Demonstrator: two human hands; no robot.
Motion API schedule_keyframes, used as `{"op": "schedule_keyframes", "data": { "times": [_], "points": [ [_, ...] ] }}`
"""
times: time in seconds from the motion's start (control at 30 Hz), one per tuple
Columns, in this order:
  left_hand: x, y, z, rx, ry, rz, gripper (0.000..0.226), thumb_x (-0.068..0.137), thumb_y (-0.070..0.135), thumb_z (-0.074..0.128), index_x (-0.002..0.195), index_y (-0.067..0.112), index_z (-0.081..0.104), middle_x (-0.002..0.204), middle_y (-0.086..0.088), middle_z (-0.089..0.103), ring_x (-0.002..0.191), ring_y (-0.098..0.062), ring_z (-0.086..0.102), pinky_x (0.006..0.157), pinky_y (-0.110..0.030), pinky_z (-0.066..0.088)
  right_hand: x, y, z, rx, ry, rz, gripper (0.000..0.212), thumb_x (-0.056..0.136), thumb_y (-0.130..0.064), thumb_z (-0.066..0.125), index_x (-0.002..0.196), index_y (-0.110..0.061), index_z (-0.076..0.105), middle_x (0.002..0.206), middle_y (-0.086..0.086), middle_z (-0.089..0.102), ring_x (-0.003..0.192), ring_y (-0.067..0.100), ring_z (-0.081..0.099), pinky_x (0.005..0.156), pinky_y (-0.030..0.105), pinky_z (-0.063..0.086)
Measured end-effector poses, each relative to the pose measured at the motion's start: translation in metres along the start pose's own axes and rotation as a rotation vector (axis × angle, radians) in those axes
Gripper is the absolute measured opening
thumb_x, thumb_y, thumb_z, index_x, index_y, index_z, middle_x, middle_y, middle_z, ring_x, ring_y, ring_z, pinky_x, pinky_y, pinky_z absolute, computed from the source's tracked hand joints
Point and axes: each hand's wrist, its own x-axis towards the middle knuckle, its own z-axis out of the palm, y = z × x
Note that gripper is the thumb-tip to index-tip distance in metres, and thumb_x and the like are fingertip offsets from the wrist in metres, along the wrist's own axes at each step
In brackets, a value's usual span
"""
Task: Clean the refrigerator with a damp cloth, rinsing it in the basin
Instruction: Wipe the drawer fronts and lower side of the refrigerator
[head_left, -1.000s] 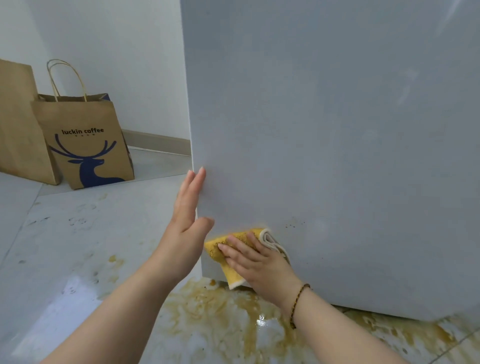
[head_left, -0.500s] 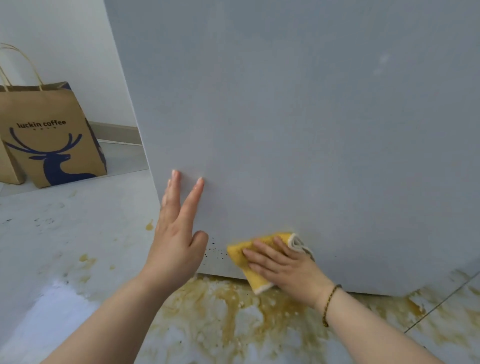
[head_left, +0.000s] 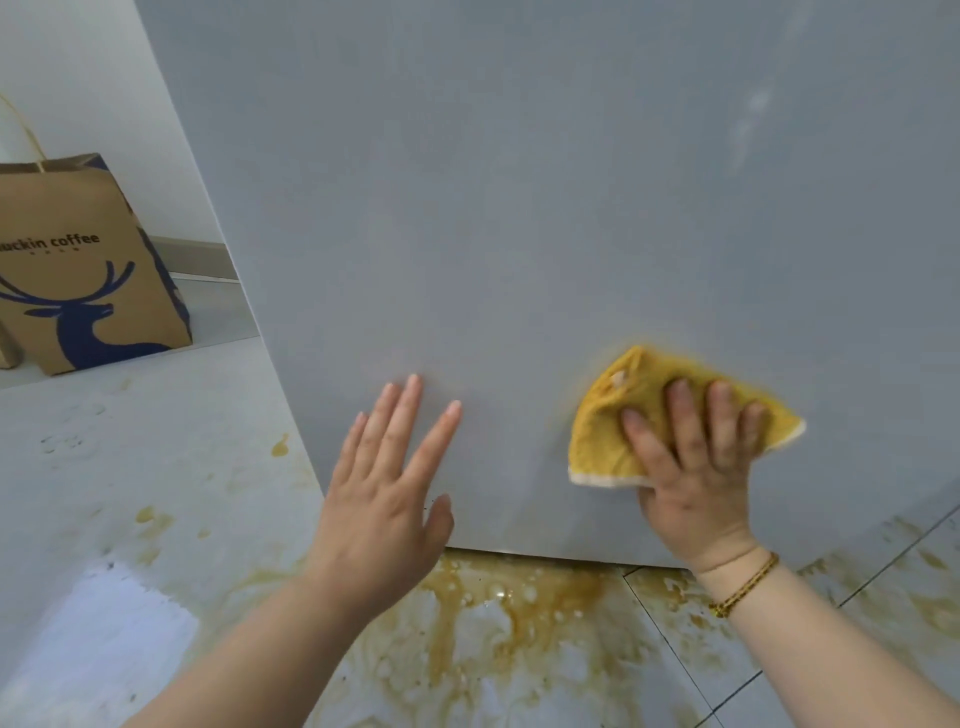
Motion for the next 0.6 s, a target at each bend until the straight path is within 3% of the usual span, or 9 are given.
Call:
{"op": "schedule_keyframes", "data": {
  "times": [0.07, 0.17, 0.27, 0.33, 0.43, 0.53, 0.6],
  "points": [
    [0.000, 0.005, 0.007, 0.043, 0.020, 0.021, 0.075, 0.075, 0.034, 0.037, 0.144, 0.030, 0.006, 0.147, -0.009, 0.016, 0.140, -0.009, -0.018, 0.110, -0.030, 0.001, -0.025, 0.002, 0.003, -0.020, -0.106, -0.208, 0.058, 0.091, -0.008, 0.026, 0.146, -0.025, 0.017, 0.156, 0.000, -0.002, 0.143, 0.024, -0.002, 0.117, 0.043, -0.003],
    [0.001, 0.003, 0.012, 0.132, 0.002, 0.016, 0.073, 0.072, 0.037, 0.034, 0.141, 0.023, 0.014, 0.147, -0.009, 0.015, 0.140, -0.011, -0.021, 0.109, -0.031, 0.001, -0.054, 0.025, -0.001, -0.041, -0.301, -0.577, 0.050, 0.094, 0.000, 0.010, 0.132, -0.019, 0.037, 0.156, 0.005, -0.007, 0.143, 0.024, -0.004, 0.117, 0.041, -0.002],
    [0.001, -0.002, 0.014, 0.162, -0.008, 0.040, 0.077, 0.068, 0.036, 0.034, 0.141, 0.023, 0.013, 0.155, -0.006, -0.008, 0.140, -0.013, -0.020, 0.110, -0.030, -0.001, -0.052, 0.046, -0.008, -0.047, -0.363, -0.676, 0.051, 0.095, 0.000, 0.004, 0.126, -0.018, 0.040, 0.155, 0.006, -0.011, 0.143, 0.024, -0.007, 0.117, 0.039, -0.003],
    [0.002, 0.004, 0.015, 0.143, 0.011, 0.025, 0.077, 0.067, 0.037, 0.033, 0.140, 0.024, 0.012, 0.155, -0.004, -0.012, 0.140, -0.013, -0.020, 0.111, -0.026, -0.006, -0.042, 0.053, -0.017, -0.039, -0.278, -0.516, 0.046, 0.096, -0.002, 0.013, 0.125, -0.022, 0.043, 0.156, 0.002, -0.005, 0.144, 0.022, -0.002, 0.117, 0.040, 0.003],
    [0.001, 0.019, 0.020, 0.150, 0.074, 0.015, 0.079, 0.069, 0.035, 0.033, 0.143, 0.026, 0.008, 0.154, -0.012, 0.000, 0.141, -0.013, -0.019, 0.112, -0.029, -0.006, -0.030, 0.058, -0.029, 0.022, -0.088, -0.015, 0.042, 0.093, -0.006, 0.026, 0.127, -0.027, 0.042, 0.156, -0.003, -0.001, 0.143, 0.023, 0.003, 0.114, 0.045, 0.010],
    [0.001, 0.035, 0.034, 0.200, 0.107, 0.142, 0.084, 0.070, 0.031, 0.032, 0.146, 0.024, -0.003, 0.153, -0.003, -0.019, 0.142, -0.017, -0.016, 0.113, -0.036, 0.000, -0.031, 0.049, -0.028, 0.106, 0.010, 0.489, 0.046, 0.088, -0.010, 0.033, 0.132, -0.021, 0.021, 0.149, 0.014, 0.009, 0.132, 0.042, 0.013, 0.107, 0.058, 0.017],
    [0.007, 0.046, 0.041, 0.213, 0.122, 0.194, 0.084, 0.070, 0.030, 0.032, 0.146, 0.023, -0.003, 0.153, -0.002, -0.021, 0.142, -0.018, -0.016, 0.112, -0.038, 0.001, -0.038, 0.030, -0.021, 0.121, -0.003, 0.670, 0.052, 0.085, -0.008, 0.033, 0.132, -0.017, 0.015, 0.137, 0.023, 0.015, 0.125, 0.046, 0.015, 0.100, 0.064, 0.018]
  ]
}}
